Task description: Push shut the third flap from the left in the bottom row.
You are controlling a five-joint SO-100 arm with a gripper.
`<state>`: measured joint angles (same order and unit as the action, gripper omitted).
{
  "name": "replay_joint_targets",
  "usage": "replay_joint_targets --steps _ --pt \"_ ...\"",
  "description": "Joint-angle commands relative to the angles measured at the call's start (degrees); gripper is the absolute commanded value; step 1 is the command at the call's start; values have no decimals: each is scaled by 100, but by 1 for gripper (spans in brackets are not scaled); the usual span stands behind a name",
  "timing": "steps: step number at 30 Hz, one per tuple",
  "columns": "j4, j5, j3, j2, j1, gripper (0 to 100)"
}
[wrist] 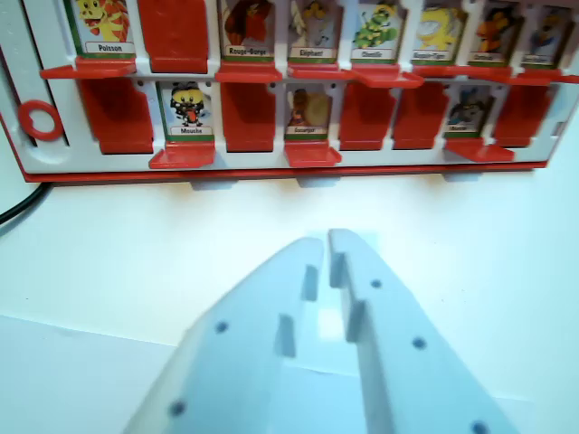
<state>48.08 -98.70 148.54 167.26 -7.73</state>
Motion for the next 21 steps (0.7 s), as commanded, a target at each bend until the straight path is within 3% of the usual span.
replay_joint_targets --steps 1,4,7,13,21 --pt "1151 62 -316 1415 -18 0" --pt "1775 105 -615 1995 -123 0" --pt "2101 308 -1099 2030 -211 0" --pt "2628 466 -1969 2030 -290 0" --pt "3366 554 -2575 2030 -316 0"
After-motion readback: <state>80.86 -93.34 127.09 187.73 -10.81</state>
